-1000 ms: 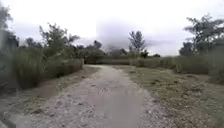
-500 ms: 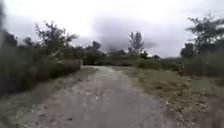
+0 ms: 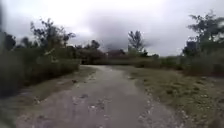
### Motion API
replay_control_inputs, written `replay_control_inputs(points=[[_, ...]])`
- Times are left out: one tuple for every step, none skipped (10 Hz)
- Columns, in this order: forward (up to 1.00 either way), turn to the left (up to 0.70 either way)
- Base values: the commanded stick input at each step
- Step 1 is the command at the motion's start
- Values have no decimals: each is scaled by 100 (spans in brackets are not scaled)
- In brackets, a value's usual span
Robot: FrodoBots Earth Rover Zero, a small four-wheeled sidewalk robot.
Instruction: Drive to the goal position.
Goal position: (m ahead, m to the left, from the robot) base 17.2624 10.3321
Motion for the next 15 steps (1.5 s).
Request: replay_control_inputs(points=[[69,0],[69,0],[69,0],[69,0],[69,0],[69,0],[69,0],[69,0],[69,0],[66,0],[55,0],[11,0],[0,0],[0,0],[0,0]])
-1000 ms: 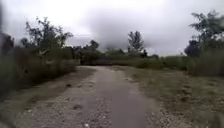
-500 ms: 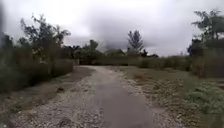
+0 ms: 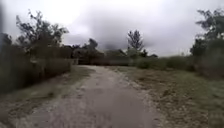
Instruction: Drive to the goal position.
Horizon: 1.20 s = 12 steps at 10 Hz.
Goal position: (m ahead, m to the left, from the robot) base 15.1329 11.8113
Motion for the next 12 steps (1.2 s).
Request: replay_control_inputs(points=[[0,0],[0,0],[0,0],[0,0],[0,0],[0,0],[17,0],[39,0],[70,0],[70,0],[70,0],[70,0]])
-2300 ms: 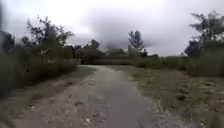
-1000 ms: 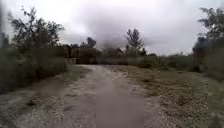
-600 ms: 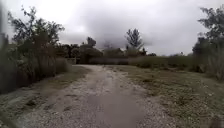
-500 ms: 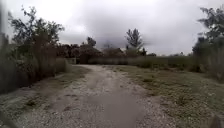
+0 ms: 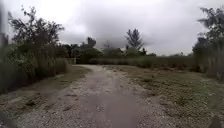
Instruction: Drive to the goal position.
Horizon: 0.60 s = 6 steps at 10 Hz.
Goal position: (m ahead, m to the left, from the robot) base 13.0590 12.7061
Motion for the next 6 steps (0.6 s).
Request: replay_control_inputs(points=[[70,0],[70,0],[70,0],[70,0],[70,0],[70,0]])
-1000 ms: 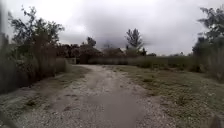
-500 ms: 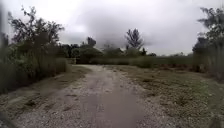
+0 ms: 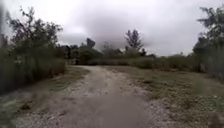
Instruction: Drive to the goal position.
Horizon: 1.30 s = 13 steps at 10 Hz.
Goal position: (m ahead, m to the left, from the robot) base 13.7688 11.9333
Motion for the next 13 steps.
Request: replay_control_inputs(points=[[70,0],[70,0],[70,0],[70,0],[70,0],[70,0],[70,0],[70,0],[70,0],[70,0],[70,0],[70,0],[70,0]])
